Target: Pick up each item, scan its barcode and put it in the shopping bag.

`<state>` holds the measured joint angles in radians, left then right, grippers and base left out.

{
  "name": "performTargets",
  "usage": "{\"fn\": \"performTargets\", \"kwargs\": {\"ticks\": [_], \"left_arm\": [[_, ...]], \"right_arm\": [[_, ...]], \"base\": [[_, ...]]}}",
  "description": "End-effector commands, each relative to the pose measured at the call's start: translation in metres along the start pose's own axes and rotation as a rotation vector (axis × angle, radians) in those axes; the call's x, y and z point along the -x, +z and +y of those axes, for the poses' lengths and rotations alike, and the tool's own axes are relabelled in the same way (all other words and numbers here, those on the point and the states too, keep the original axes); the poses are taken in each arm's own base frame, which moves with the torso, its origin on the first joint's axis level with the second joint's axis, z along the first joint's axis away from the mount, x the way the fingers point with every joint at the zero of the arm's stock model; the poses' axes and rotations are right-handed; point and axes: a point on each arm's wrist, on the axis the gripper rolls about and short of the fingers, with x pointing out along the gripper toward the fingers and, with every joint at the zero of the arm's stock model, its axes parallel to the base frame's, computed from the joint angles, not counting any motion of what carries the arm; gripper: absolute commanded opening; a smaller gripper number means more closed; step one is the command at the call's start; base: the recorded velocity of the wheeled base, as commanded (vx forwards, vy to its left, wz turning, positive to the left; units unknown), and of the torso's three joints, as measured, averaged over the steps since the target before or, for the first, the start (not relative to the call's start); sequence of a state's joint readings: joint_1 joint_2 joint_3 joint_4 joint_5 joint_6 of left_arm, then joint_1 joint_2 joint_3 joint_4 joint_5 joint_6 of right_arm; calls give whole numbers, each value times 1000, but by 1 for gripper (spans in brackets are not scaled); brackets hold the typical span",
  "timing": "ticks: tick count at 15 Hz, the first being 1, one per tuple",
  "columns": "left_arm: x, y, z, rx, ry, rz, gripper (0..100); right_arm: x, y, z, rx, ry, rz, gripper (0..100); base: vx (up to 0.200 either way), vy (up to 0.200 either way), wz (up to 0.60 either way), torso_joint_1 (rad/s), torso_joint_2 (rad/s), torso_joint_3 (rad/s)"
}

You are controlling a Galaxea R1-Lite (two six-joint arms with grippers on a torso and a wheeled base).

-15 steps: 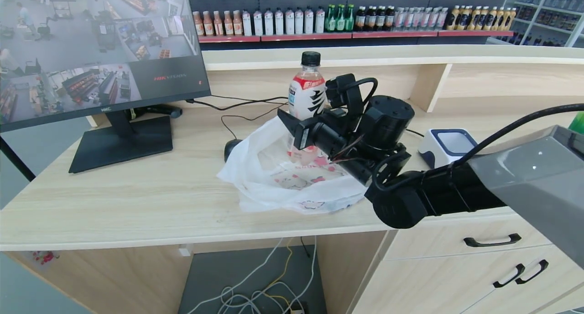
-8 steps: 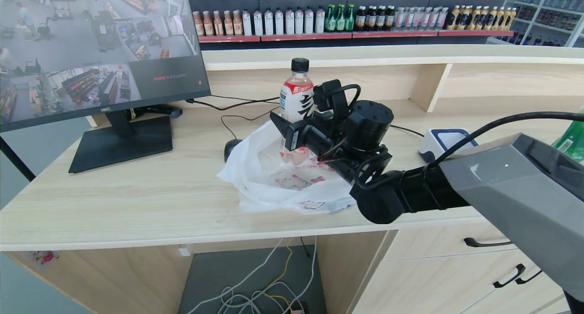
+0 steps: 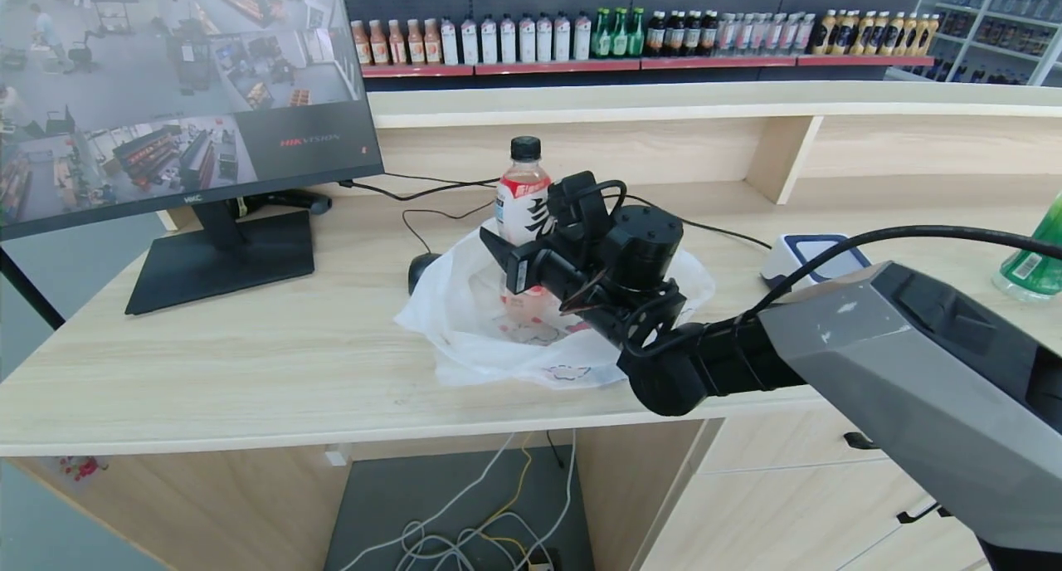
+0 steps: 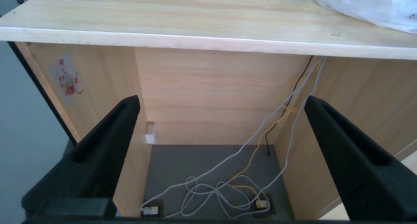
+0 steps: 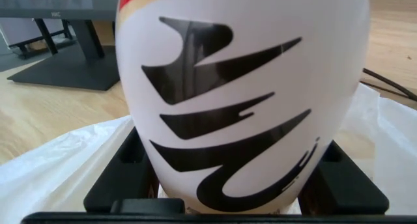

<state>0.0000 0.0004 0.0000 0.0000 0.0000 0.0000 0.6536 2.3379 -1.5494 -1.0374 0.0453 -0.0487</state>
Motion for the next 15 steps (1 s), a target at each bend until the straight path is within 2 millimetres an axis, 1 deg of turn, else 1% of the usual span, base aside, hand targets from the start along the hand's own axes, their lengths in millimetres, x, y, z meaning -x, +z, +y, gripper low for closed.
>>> {"fn": "performTargets", "kwargs": {"ticks": [1, 3, 6, 12, 15], "left_arm": [[0, 0, 0, 0, 0, 0, 100], [0, 0, 0, 0, 0, 0, 100], [0, 0, 0, 0, 0, 0, 100], [0, 0, 0, 0, 0, 0, 100], [0, 0, 0, 0, 0, 0, 100]], "right_arm": [[0, -7, 1, 2, 3, 14, 0], [-1, -12, 5, 5, 11, 21, 0], [-1, -16, 5, 6, 9, 26, 0], [1, -18, 6, 6, 14, 27, 0], [1, -15, 4, 7, 9, 21, 0]], "base": [[0, 0, 0, 0, 0, 0], [0, 0, 0, 0, 0, 0], [0, 0, 0, 0, 0, 0], [0, 0, 0, 0, 0, 0], [0, 0, 0, 0, 0, 0]]}}
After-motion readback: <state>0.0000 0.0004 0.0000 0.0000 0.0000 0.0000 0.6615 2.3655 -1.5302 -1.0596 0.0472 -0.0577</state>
